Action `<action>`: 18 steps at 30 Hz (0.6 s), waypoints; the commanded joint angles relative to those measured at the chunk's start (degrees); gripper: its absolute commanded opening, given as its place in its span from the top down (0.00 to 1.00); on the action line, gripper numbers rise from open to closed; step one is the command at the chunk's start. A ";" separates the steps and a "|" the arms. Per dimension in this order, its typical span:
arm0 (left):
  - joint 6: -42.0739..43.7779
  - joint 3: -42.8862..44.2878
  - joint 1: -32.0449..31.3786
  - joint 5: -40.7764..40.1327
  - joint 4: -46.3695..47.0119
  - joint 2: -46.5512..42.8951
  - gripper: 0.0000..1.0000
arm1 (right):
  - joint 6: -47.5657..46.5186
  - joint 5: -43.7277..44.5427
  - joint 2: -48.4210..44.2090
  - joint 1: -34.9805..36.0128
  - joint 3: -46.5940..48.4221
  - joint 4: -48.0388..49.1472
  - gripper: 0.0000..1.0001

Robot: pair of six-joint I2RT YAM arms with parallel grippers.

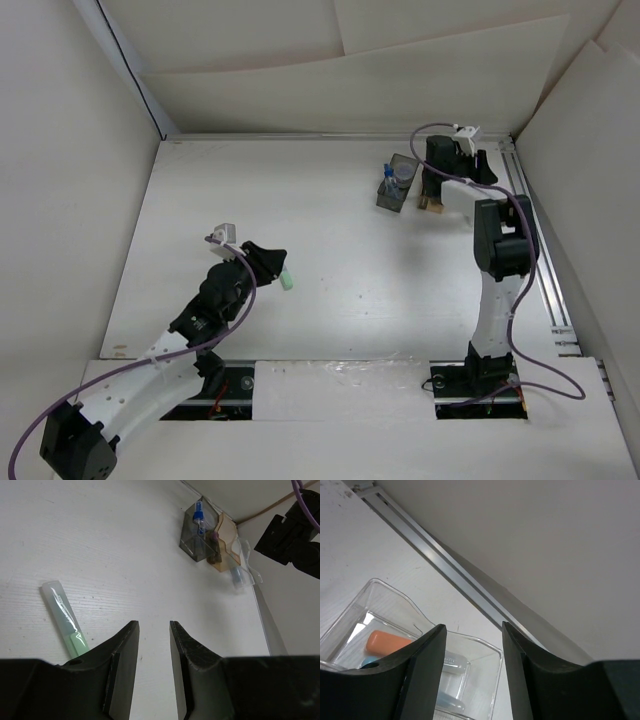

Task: Sort the stationery into containers
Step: Place the stationery into the container, then grab a piece of stationery with the right arm

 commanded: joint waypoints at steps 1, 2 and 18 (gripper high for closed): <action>0.71 -0.20 0.19 -0.01 2.44 -1.03 0.72 | 0.51 0.93 -6.61 1.65 -0.66 2.50 0.46; 0.71 -0.20 0.19 -0.53 2.44 -1.03 0.72 | 0.51 0.41 -7.40 2.53 -0.66 2.50 0.47; 0.71 0.32 0.19 -10.46 -4.06 -7.70 0.73 | 17.92 -68.32 -27.28 21.77 -1.89 -19.48 0.95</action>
